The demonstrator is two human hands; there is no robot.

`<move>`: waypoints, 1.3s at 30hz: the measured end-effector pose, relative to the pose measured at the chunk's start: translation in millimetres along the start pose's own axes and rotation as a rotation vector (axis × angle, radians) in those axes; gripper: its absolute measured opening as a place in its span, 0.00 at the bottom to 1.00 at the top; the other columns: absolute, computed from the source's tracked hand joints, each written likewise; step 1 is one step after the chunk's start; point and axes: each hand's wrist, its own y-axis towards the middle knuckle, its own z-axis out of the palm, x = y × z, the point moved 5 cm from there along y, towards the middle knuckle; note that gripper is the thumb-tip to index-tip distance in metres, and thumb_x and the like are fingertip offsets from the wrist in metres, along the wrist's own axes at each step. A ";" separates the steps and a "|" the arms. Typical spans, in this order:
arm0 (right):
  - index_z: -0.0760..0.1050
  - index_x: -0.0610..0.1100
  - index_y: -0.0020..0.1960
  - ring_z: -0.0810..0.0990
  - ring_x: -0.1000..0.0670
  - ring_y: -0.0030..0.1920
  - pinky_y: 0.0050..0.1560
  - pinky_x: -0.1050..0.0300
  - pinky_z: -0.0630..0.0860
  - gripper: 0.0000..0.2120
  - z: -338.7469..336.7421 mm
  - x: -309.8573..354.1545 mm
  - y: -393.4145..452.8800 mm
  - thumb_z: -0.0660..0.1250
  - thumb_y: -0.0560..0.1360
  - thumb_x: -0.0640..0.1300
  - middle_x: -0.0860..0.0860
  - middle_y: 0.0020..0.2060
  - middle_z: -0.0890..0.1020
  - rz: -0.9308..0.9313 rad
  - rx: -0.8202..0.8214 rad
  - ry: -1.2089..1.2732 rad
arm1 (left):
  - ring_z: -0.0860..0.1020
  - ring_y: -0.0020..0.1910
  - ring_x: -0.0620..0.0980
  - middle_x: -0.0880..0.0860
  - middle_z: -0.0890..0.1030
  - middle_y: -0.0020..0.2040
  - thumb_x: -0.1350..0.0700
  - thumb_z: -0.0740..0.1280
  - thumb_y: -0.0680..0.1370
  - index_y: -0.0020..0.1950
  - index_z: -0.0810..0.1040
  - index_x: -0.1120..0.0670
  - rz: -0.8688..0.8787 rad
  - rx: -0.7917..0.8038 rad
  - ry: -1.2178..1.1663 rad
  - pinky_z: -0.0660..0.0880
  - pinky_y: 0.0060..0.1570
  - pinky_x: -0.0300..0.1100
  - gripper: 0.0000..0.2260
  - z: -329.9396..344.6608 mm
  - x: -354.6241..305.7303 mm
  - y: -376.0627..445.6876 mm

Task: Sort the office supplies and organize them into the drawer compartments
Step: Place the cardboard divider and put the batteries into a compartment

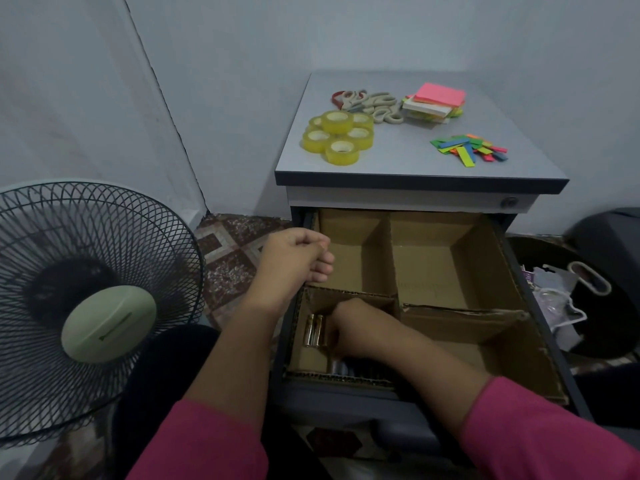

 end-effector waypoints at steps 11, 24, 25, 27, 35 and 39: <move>0.80 0.43 0.51 0.80 0.43 0.50 0.41 0.56 0.73 0.08 -12.4 -5.2 -15.6 0.65 0.73 0.39 0.45 0.49 0.80 -0.025 -0.130 -0.215 | 0.78 0.29 0.45 0.56 0.81 0.36 0.64 0.63 0.79 0.48 0.79 0.59 0.011 -0.005 0.004 0.78 0.31 0.36 0.05 0.3 -0.5 -0.7; 0.78 0.42 0.47 0.79 0.44 0.45 0.37 0.57 0.71 0.09 -10.0 3.2 -5.5 0.63 0.76 0.47 0.46 0.43 0.80 -0.085 -0.271 -0.189 | 0.78 0.29 0.45 0.56 0.81 0.36 0.65 0.63 0.79 0.48 0.79 0.60 0.041 -0.040 -0.019 0.78 0.31 0.36 0.06 -1.9 -5.3 -1.2; 0.77 0.42 0.49 0.79 0.44 0.46 0.37 0.57 0.70 0.11 -8.6 7.2 -3.2 0.64 0.76 0.49 0.46 0.44 0.80 -0.098 -0.272 -0.203 | 0.79 0.29 0.45 0.56 0.81 0.36 0.65 0.63 0.79 0.48 0.79 0.59 0.045 -0.045 -0.021 0.78 0.31 0.36 0.05 -2.4 -5.5 -0.9; 0.78 0.42 0.51 0.79 0.44 0.47 0.38 0.56 0.71 0.15 -5.0 13.5 2.2 0.64 0.76 0.54 0.46 0.46 0.81 -0.110 -0.245 -0.232 | 0.79 0.30 0.46 0.56 0.81 0.36 0.64 0.63 0.79 0.47 0.79 0.59 0.051 -0.057 -0.024 0.78 0.31 0.37 0.05 -3.4 -5.2 -0.6; 0.78 0.42 0.54 0.80 0.44 0.50 0.41 0.55 0.72 0.15 5.1 13.3 17.1 0.67 0.76 0.53 0.45 0.49 0.81 -0.057 -0.181 -0.190 | 0.79 0.30 0.46 0.56 0.81 0.36 0.65 0.63 0.79 0.47 0.79 0.58 0.054 -0.071 -0.029 0.78 0.31 0.36 0.06 -4.9 -6.2 -2.6; 0.75 0.42 0.54 0.79 0.44 0.50 0.39 0.56 0.69 0.18 0.4 7.6 11.3 0.71 0.72 0.54 0.45 0.49 0.80 -0.041 -0.198 -0.141 | 0.79 0.30 0.46 0.57 0.81 0.36 0.65 0.63 0.79 0.47 0.79 0.59 0.051 -0.068 -0.029 0.78 0.31 0.36 0.06 -4.2 -7.0 -3.5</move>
